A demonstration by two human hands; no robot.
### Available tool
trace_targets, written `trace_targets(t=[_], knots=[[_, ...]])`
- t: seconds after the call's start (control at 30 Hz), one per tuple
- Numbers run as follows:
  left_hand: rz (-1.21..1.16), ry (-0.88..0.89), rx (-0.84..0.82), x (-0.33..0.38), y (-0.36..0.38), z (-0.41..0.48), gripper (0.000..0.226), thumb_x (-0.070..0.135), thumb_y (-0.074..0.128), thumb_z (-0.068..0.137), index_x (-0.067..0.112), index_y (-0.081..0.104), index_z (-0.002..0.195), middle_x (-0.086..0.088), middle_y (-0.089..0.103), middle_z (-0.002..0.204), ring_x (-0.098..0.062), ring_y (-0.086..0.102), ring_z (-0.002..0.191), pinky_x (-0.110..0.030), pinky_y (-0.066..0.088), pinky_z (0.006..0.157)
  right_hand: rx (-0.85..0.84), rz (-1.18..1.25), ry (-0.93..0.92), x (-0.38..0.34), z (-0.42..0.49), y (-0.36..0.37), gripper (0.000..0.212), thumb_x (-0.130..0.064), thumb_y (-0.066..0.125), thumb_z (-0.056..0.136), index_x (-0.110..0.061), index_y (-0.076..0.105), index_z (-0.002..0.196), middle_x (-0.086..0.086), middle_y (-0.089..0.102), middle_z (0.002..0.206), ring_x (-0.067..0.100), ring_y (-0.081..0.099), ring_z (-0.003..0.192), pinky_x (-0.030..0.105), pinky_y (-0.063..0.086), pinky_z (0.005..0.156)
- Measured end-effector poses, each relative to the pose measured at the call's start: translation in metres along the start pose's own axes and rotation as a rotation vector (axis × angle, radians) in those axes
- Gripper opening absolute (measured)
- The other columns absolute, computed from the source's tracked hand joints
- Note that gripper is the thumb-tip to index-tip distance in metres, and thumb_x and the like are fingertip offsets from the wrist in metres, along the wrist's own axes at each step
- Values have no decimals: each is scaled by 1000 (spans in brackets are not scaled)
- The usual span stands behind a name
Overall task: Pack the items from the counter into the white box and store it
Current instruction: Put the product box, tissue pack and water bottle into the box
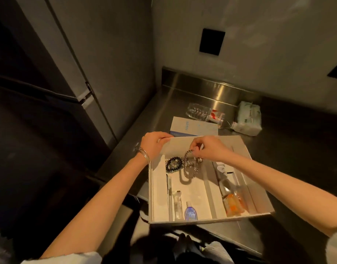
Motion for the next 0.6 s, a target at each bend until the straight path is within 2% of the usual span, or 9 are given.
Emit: trace_targets(t=[0.13,0.2,0.27,0.3,0.47,0.53,0.6], knots=[[-24,-20,0,1,-2,-1,25,19,46,93,15,68,105,-5,69,108,-12,55,97,-26,41,85,-17,391,289,43,16,45,13,-14,67,81,-17,60,71,7,65,88,26,66,89,39,55,87],[-40,-26,-3,2,-1,-1,25,19,46,93,14,68,105,-6,69,109,-16,57,100,-24,40,84,-11,594,412,56,19,64,13,-8,66,82,-11,58,72,12,65,83,24,66,77,37,58,80],[-45,-30,-2,1,-1,-1,25,20,47,93,15,68,105,-6,69,109,-18,58,102,-23,40,83,-16,769,493,58,16,79,12,-4,63,84,-8,56,76,12,63,77,17,62,62,28,57,66],[-45,-32,-3,0,-1,-2,25,20,47,93,15,68,106,-6,69,110,-18,58,102,-23,40,84,-8,825,520,59,14,84,13,-2,61,85,-8,54,76,11,62,75,15,61,61,26,55,62],[-49,-29,6,0,-5,-2,24,20,49,92,15,68,105,-6,69,109,-13,57,98,-26,42,89,20,974,561,66,14,94,14,5,55,86,-4,57,75,12,62,76,13,64,55,19,55,52],[-40,-22,5,1,-5,-2,24,19,49,92,15,68,106,-6,69,109,-13,56,97,-23,40,84,2,924,521,66,16,88,13,5,57,85,-4,58,76,11,62,80,13,65,60,17,55,54],[-29,-11,6,0,-4,-2,24,19,49,92,16,68,106,-5,69,109,-13,57,97,-22,39,82,-50,808,439,57,16,77,6,4,59,84,-1,61,87,13,63,87,13,63,68,14,55,59]])
Point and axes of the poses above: each hand's wrist, its own z-axis towards the middle knuckle, its own y-axis out of the palm, x = y × z, the point moved 10 cm from there along z, towards the middle knuckle
